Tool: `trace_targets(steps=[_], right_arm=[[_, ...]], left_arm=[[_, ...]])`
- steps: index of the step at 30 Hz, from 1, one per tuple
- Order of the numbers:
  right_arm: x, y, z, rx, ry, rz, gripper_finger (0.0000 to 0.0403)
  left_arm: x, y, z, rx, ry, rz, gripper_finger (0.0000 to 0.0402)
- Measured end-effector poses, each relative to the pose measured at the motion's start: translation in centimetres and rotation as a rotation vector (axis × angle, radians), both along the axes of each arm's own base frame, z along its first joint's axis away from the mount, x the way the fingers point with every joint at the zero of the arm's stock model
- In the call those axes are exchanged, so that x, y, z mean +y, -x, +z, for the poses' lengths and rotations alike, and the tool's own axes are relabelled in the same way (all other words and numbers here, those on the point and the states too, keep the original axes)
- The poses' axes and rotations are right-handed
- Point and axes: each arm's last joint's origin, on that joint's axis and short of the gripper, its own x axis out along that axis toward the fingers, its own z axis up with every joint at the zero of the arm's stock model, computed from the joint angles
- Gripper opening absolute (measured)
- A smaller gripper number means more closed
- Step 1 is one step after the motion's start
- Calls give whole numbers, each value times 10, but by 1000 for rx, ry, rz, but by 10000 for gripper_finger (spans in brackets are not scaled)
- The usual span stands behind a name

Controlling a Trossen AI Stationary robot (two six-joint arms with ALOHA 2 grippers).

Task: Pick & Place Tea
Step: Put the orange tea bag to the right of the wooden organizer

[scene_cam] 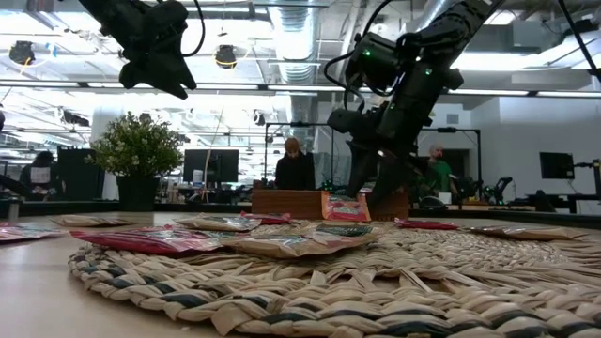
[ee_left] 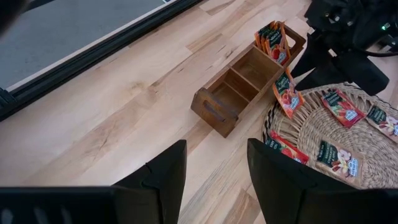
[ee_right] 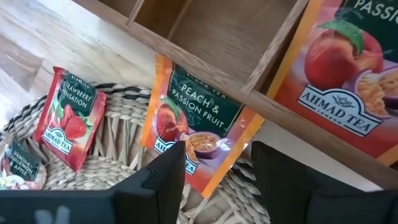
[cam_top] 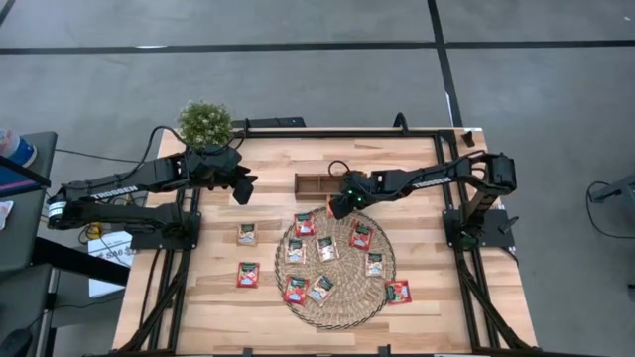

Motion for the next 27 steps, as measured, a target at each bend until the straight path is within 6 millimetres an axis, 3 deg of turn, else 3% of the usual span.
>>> trace_targets(steps=[11, 27], right_arm=[[-7, 1, 0, 4, 8, -12, 175], [1, 0, 0, 3, -15, -23, 175]], left_arm=[[0, 0, 0, 0, -1, 0, 161], [0, 0, 0, 8, -15, -13, 161]])
